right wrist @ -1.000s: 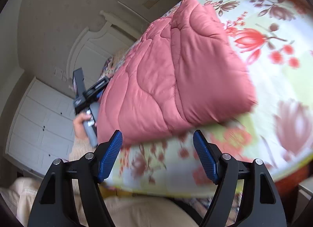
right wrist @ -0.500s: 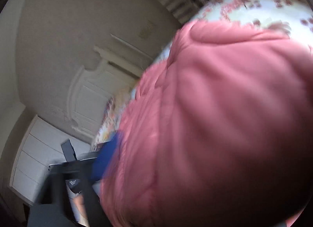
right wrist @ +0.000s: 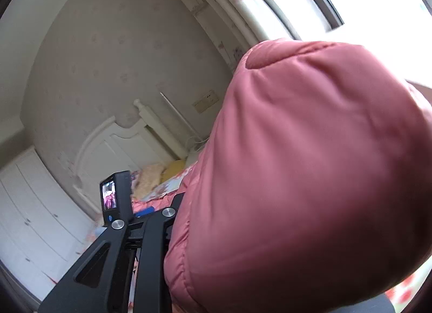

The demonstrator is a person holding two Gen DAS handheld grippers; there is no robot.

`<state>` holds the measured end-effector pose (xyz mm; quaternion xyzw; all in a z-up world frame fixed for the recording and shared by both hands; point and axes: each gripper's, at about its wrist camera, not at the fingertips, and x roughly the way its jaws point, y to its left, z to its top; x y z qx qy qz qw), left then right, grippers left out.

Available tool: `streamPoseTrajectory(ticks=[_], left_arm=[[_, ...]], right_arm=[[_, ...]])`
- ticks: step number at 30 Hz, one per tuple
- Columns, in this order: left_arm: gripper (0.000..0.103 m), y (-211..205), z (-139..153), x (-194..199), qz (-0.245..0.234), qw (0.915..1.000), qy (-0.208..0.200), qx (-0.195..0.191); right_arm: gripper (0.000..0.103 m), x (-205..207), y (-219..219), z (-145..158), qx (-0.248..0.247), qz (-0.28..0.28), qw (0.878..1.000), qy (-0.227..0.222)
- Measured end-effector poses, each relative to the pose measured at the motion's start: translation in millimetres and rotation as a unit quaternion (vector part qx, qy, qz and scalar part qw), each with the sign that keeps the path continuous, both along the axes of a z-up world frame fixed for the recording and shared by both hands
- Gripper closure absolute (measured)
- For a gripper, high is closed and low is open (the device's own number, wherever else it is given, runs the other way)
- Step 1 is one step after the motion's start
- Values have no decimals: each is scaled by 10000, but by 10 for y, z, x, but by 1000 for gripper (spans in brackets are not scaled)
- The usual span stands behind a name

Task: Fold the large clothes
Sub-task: 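Grasp the folded pink coat with the right tool and lift it off the bed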

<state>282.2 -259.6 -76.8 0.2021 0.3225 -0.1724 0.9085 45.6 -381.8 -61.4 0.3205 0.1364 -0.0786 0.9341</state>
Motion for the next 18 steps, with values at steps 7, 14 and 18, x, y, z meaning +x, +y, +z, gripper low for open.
streamPoseTrajectory(ticks=[7,14,18], left_arm=[[2,416,204,-26,478,9980,-8,-410],[2,870,234,-404,213,9934,479,-1019],[2,683,-4,-633,-11,9988,34,-483]], right_arm=[[69,217,483,352,-1085,-54,9941,-15],[69,307,1078,589,-2249,-158,9742,137],[69,496,1453,595,-2707,-36,9617,431]])
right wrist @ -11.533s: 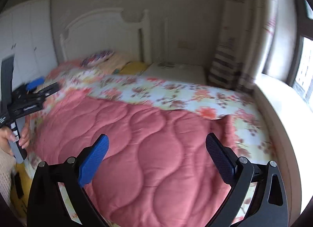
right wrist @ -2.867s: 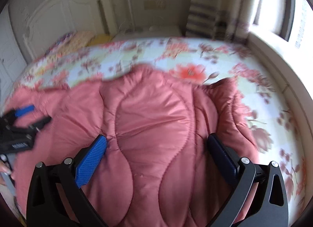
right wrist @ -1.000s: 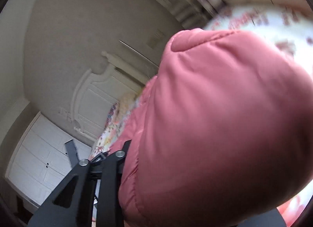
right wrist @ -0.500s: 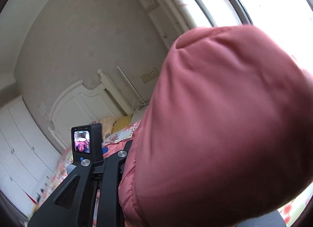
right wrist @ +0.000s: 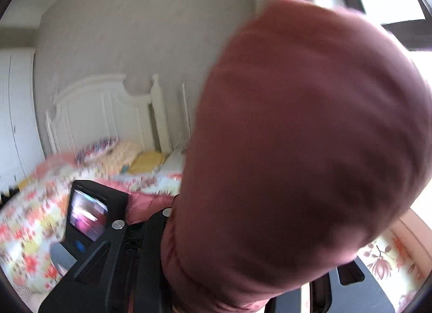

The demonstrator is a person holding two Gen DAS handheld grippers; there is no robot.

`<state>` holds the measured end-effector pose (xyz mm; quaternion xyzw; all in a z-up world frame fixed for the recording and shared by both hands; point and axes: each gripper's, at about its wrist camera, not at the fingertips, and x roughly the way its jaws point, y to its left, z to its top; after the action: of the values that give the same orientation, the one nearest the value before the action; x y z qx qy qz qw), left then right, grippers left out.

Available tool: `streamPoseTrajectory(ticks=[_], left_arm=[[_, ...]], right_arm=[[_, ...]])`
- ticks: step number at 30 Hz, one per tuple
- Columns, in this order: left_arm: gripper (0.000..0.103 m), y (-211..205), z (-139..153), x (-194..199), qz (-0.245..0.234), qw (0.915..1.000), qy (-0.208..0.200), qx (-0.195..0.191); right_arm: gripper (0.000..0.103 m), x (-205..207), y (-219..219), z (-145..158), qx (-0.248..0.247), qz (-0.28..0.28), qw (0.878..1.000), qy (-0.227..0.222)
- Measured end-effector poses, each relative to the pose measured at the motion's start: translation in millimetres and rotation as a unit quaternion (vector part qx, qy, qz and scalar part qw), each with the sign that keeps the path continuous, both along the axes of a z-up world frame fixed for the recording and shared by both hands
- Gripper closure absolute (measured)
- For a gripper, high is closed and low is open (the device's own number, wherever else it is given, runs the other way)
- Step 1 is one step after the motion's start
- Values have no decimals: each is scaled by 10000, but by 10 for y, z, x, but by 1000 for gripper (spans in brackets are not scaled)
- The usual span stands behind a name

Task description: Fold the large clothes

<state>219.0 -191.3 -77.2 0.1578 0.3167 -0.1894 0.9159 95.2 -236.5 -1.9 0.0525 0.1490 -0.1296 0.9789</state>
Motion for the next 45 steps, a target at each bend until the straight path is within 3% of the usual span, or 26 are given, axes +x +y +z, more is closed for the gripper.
streamPoseTrajectory(ticks=[2,4,8,10,12,13,15,18,19,20,23,28,30,32,35,37,39,43,44,45], left_arm=[[3,36,55,33,-143,9996,246,-49],[4,267,228,34,-206,9981,393,-421],[3,1241,603,34,614,9882,-39,-1403],[3,1824,644,114,1326,9741,-97,-1827],[3,2414,627,159,1963,9547,-72,-2236],[3,2590,610,164,2111,9490,-37,-2342],[3,2939,562,143,2365,9403,14,-2446],[3,3110,557,141,2382,9451,74,-2235],[3,3142,561,79,2307,9484,84,-2176],[3,3136,589,46,2211,9516,69,-2133],[3,3033,787,31,1757,9623,-28,-2074],[2,2251,1343,153,179,9767,-69,-2139],[2,1722,1483,263,-663,9808,152,-1826],[2,1290,1474,393,-1143,9835,313,-1364],[2,850,1191,734,-1167,9875,784,-718],[2,779,843,1008,-903,9861,1300,-513],[2,788,451,1142,-757,9848,1523,-355],[2,953,275,1075,-767,9880,1135,-710],[2,991,289,1024,-704,9897,1008,-730],[2,994,305,960,-669,9910,889,-743]], right_arm=[[68,45,185,-29,-307,-22,9994,137],[68,53,318,13,-587,-88,9981,186],[68,70,556,105,-952,-284,9945,332],[68,97,750,105,-1248,-396,9906,392],[68,180,1067,35,-1824,-472,9809,480],[66,233,1243,-35,-2192,-469,9731,527],[59,380,1665,-290,-3148,-337,9451,815],[45,745,2253,-1156,-4745,352,8555,2042],[44,785,2393,-1455,-5312,380,8158,2255],[46,763,2492,-1589,-5649,342,7959,2150],[47,696,2487,-1547,-5568,530,8004,2158],[47,495,2425,-1586,-5621,644,8028,1881],[47,426,2416,-1594,-5629,618,8037,1827],[47,474,2481,-1566,-5630,632,8055,1737],[47,560,2493,-1526,-5622,703,8086,1586],[47,445,2442,-1527,-5610,787,8114,1436],[47,342,2370,-1526,-5569,877,8160,1275],[41,81,2280,-1356,-5421,1224,8210,1310],[38,1,2244,-1293,-5323,1381,8249,1311],[30,-126,2169,-1187,-5077,1609,8367,1273]])
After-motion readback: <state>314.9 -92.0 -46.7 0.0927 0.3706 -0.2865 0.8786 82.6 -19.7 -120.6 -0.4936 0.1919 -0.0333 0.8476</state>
